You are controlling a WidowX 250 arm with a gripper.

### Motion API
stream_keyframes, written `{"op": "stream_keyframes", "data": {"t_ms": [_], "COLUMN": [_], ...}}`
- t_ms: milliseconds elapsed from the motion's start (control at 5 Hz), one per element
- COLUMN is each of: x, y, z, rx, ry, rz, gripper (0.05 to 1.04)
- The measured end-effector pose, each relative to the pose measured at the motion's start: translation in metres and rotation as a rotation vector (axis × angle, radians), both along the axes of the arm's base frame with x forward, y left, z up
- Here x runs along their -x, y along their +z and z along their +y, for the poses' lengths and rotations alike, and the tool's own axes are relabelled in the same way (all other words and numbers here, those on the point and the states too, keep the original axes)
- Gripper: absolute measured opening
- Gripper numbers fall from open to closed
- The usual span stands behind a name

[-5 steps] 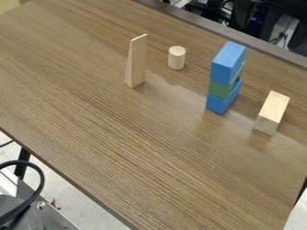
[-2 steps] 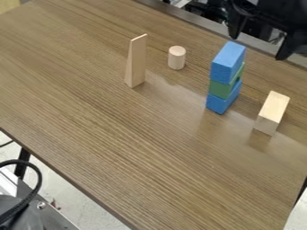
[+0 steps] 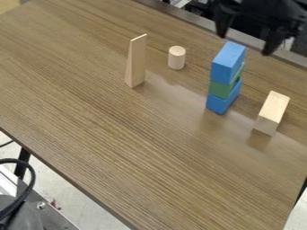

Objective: Mover bloque azul encima del bloque derecho

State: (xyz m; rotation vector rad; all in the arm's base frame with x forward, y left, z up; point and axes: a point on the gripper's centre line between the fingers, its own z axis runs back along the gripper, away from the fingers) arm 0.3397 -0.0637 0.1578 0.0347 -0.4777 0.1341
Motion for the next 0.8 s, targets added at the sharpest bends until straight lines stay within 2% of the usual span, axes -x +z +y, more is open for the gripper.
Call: {"op": "stream_keyframes", "data": {"t_ms": [200, 600, 800], "x": [-0.008, -0.025, -0.032], "y": [-0.002, -0.014, -0.019], "z": [0.01, 0.023, 0.023], "rx": [0.048, 0.092, 0.086], "ry": [-0.001, -0.001, -0.008], "rz": [0.0, 0.018, 0.021], "gripper": [0.999, 0.999, 0.999]}}
